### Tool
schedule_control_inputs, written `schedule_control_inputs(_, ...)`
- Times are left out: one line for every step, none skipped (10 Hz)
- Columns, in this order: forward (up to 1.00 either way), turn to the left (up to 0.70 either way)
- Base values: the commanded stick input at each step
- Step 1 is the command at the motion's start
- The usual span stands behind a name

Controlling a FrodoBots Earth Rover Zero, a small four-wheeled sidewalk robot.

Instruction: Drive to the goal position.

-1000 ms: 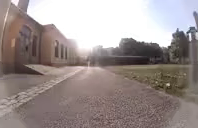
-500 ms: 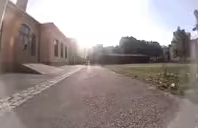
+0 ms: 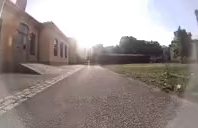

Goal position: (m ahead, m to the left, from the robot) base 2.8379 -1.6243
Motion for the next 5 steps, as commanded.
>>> schedule_control_inputs(0.44,0.02)
schedule_control_inputs(0.44,0.02)
schedule_control_inputs(0.44,0.02)
schedule_control_inputs(0.44,0.02)
schedule_control_inputs(0.44,0.02)
